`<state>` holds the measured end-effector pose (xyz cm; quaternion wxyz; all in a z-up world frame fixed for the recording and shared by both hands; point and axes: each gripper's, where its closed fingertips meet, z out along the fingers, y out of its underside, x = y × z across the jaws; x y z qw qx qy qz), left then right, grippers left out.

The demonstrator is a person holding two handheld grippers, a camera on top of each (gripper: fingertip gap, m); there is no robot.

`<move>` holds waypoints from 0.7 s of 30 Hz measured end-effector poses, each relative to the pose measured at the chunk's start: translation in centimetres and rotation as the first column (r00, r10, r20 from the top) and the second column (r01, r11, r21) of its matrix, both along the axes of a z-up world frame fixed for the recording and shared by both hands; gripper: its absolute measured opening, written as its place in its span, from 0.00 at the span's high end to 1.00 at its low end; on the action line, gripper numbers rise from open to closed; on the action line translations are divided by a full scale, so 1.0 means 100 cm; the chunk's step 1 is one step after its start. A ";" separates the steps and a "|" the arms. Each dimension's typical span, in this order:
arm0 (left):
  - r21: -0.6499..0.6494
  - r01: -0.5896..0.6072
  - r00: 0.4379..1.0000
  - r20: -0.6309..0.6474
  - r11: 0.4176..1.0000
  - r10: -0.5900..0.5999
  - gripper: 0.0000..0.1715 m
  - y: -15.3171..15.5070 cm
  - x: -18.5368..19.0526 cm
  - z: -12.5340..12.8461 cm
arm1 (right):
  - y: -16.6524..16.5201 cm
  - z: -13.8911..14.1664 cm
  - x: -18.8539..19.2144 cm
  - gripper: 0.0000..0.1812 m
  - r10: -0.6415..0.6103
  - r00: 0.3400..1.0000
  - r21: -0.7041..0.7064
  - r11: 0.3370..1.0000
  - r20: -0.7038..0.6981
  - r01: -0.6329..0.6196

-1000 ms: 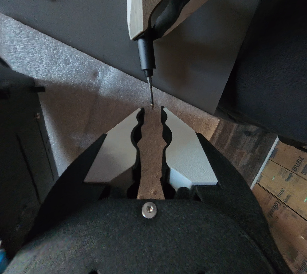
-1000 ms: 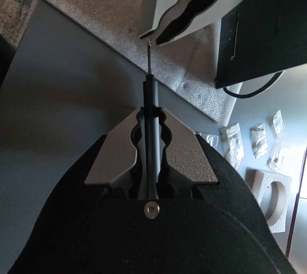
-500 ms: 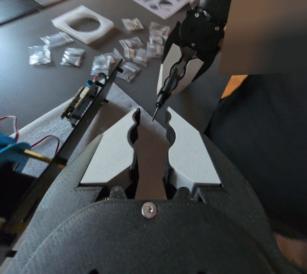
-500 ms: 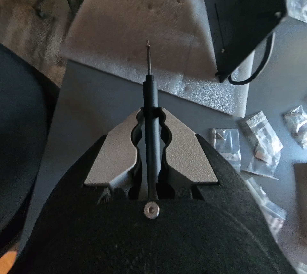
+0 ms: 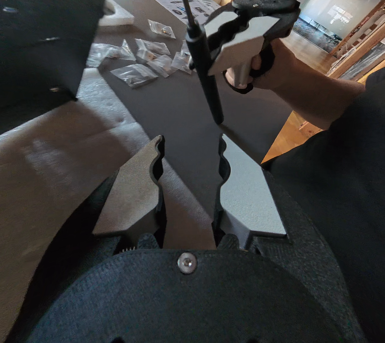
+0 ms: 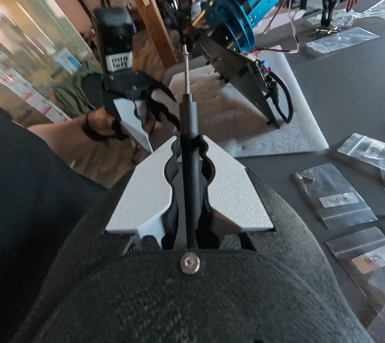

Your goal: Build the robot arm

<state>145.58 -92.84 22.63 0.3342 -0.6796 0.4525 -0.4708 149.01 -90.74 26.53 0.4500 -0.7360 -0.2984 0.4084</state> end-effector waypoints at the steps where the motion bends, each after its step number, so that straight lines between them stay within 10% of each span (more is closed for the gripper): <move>1: 0.002 -0.009 1.000 -0.010 1.000 0.009 0.70 -0.003 0.009 -0.002 | 0.000 0.003 0.002 0.91 -0.004 0.999 -0.005 1.000 -0.041 0.004; 12: -0.113 -0.090 0.990 -0.120 0.990 0.076 0.70 -0.033 0.084 -0.018 | -0.011 0.010 0.030 0.91 -0.017 0.940 -0.123 0.992 -0.341 -0.027; 21: -0.243 -0.129 0.990 -0.093 0.962 0.110 0.91 -0.044 0.110 -0.027 | -0.009 0.006 0.052 0.91 -0.065 0.895 -0.238 0.970 -0.441 -0.047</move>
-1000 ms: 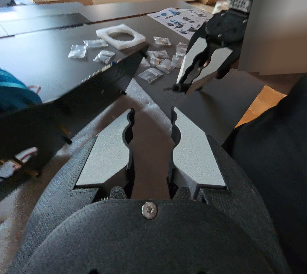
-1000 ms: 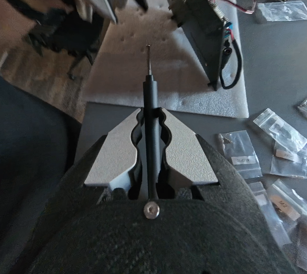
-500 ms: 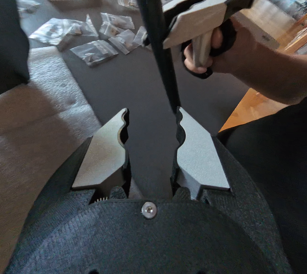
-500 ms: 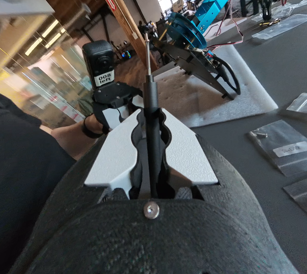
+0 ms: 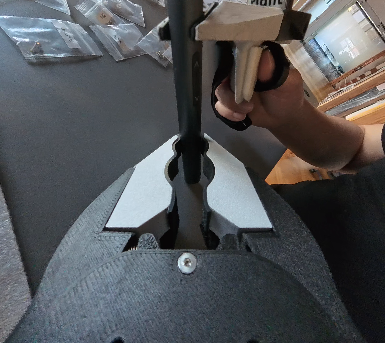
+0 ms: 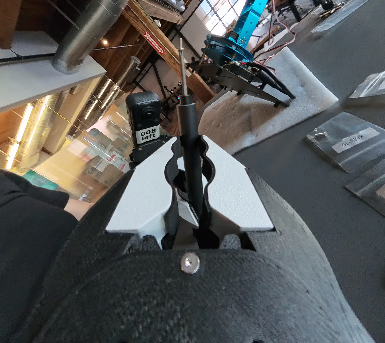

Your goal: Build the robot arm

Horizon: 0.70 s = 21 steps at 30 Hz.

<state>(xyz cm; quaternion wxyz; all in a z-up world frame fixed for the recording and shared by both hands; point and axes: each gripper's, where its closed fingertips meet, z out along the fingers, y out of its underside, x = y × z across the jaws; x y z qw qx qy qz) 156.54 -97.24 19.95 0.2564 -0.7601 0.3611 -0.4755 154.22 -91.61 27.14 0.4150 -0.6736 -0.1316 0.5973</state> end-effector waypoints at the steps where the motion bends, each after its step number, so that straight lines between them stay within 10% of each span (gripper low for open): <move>1: -0.005 -0.004 1.000 -0.005 1.000 0.004 0.91 0.000 0.000 0.000 | 0.000 0.000 0.002 0.91 0.005 1.000 -0.014 1.000 -0.018 -0.005; 21: 0.104 -0.185 0.951 -0.233 0.977 0.205 0.90 0.000 -0.040 -0.008 | 0.004 -0.009 -0.029 0.91 -0.042 0.999 -0.153 0.988 -0.032 0.037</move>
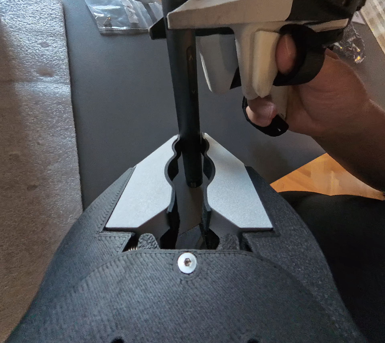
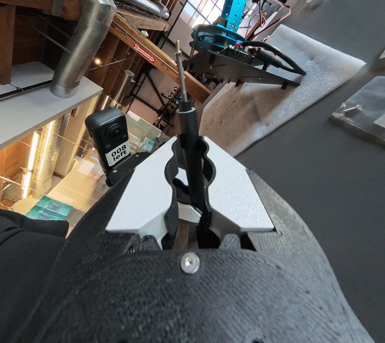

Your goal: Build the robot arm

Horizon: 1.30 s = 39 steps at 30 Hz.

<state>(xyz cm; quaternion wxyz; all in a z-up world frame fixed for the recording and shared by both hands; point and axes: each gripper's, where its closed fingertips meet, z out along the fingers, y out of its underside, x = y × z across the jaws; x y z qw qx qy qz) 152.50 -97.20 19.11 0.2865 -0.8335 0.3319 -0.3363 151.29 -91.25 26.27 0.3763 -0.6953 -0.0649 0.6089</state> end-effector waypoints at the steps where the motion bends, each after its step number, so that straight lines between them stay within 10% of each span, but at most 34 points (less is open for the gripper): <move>1: -0.001 0.020 1.000 0.009 1.000 -0.020 0.90 -0.003 0.000 0.000 | -0.001 -0.001 -0.002 0.91 0.010 1.000 0.003 1.000 0.003 -0.010; 7: 0.026 0.100 0.993 0.066 0.995 -0.102 0.73 -0.006 -0.024 0.014 | 0.000 -0.001 -0.009 0.91 0.052 0.996 -0.070 0.996 -0.073 -0.057; 14: 0.376 0.251 0.962 0.005 0.892 -0.272 0.71 0.052 -0.115 0.106 | -0.010 -0.006 -0.022 0.91 0.149 0.985 -0.163 0.973 -0.083 -0.161; 21: 0.358 0.715 0.676 -0.132 0.601 -0.725 0.65 0.095 -0.133 0.174 | 0.003 -0.009 -0.036 0.91 0.078 0.991 -0.240 0.965 -0.112 -0.103; 29: 0.141 0.895 0.445 -0.230 0.423 -0.865 0.58 0.131 -0.096 0.132 | 0.016 -0.011 -0.056 0.91 0.042 0.996 -0.261 0.963 -0.073 -0.060; 39: 0.061 0.916 0.400 -0.213 0.397 -0.891 0.57 0.142 -0.076 0.103 | 0.008 -0.017 -0.066 0.91 0.092 0.985 -0.318 0.939 -0.145 -0.134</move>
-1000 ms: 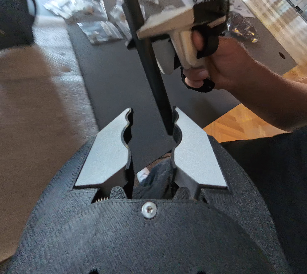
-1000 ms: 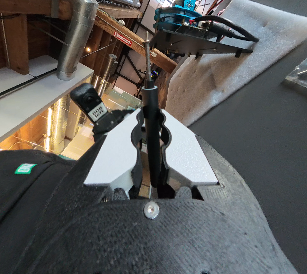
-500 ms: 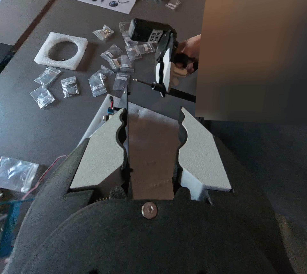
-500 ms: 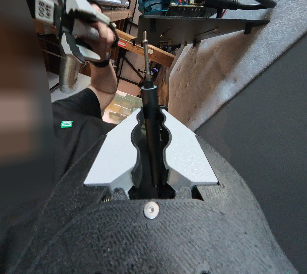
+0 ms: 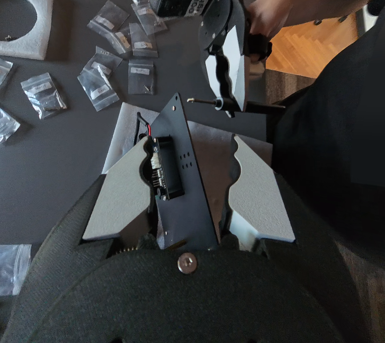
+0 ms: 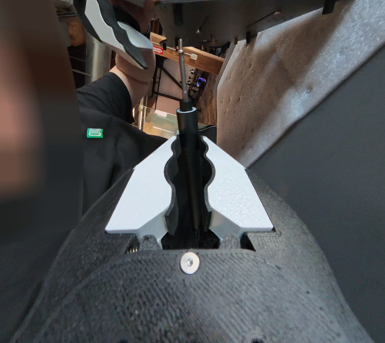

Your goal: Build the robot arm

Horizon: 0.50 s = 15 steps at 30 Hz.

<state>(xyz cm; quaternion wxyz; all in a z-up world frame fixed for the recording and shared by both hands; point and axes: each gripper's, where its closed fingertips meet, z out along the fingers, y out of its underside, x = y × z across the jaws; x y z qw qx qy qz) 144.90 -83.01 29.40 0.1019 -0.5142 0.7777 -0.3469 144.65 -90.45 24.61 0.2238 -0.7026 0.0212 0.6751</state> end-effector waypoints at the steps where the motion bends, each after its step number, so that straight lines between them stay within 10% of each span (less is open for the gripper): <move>1: -0.007 -0.002 1.000 -0.001 1.000 0.002 0.58 -0.001 0.002 0.001 | -0.001 -0.001 0.000 0.91 -0.001 1.000 -0.005 1.000 -0.005 0.001; 15: 0.048 -0.020 0.990 -0.138 0.999 0.026 0.69 0.009 0.006 -0.019 | 0.001 0.000 0.009 0.91 0.003 1.000 -0.008 1.000 -0.027 -0.003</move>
